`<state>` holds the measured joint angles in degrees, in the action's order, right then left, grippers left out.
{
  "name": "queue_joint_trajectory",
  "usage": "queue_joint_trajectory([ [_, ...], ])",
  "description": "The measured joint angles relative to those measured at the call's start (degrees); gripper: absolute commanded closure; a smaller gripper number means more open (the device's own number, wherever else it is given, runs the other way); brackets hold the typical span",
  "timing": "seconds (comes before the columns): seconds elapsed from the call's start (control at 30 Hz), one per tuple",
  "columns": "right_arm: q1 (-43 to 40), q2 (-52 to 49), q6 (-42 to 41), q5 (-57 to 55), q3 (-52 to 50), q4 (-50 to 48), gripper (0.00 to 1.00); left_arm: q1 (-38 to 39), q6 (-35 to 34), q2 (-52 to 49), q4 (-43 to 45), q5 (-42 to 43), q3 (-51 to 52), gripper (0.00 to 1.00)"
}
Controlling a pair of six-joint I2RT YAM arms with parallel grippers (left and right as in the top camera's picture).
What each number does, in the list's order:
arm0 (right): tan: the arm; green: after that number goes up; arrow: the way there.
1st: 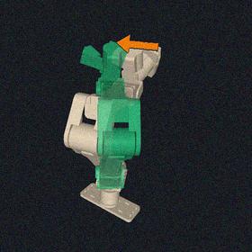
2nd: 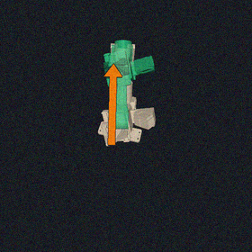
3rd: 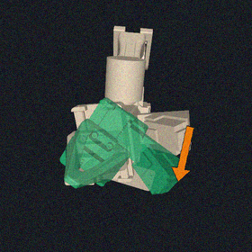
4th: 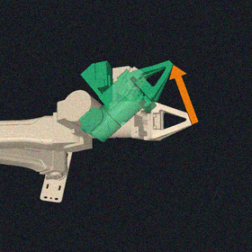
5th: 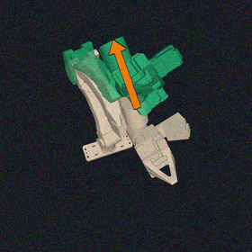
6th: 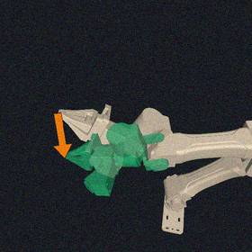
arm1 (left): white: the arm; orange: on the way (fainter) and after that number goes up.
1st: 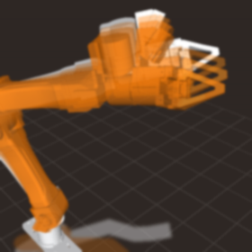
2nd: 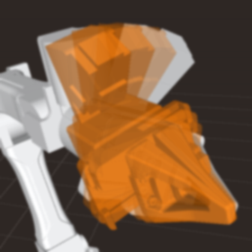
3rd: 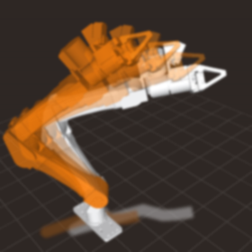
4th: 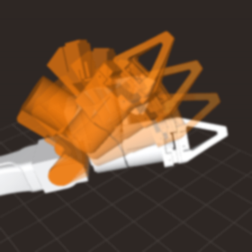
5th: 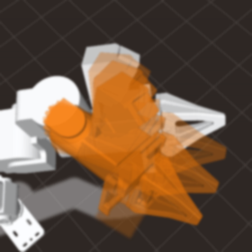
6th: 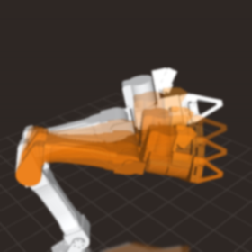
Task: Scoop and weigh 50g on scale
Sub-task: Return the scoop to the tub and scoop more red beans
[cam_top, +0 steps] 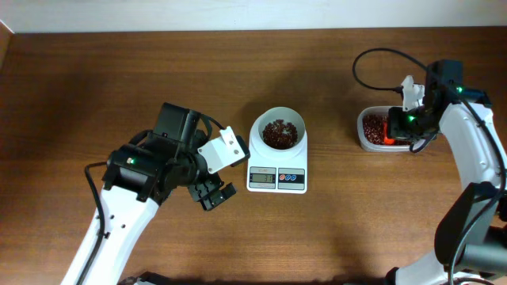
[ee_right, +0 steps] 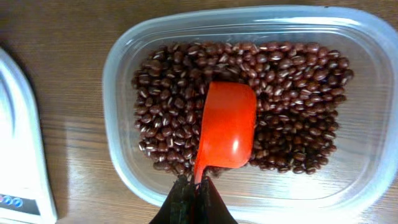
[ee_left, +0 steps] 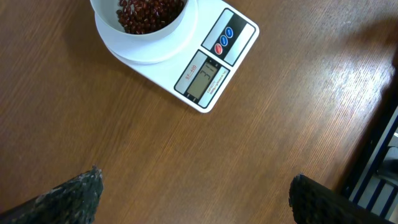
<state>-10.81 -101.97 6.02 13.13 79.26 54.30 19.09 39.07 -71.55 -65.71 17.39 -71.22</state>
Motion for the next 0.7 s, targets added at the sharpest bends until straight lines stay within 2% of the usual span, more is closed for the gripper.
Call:
queue_joint_trajectory([
  [0.33,-14.8,-0.4,0.2,21.9,0.0,0.5,0.96,0.0,0.0,0.0,0.0,0.0,0.0,0.01],
  [0.7,-19.4,-0.4,2.0,33.6,0.0,2.9,0.96,0.0,0.0,0.0,0.0,0.0,0.0,0.01],
])
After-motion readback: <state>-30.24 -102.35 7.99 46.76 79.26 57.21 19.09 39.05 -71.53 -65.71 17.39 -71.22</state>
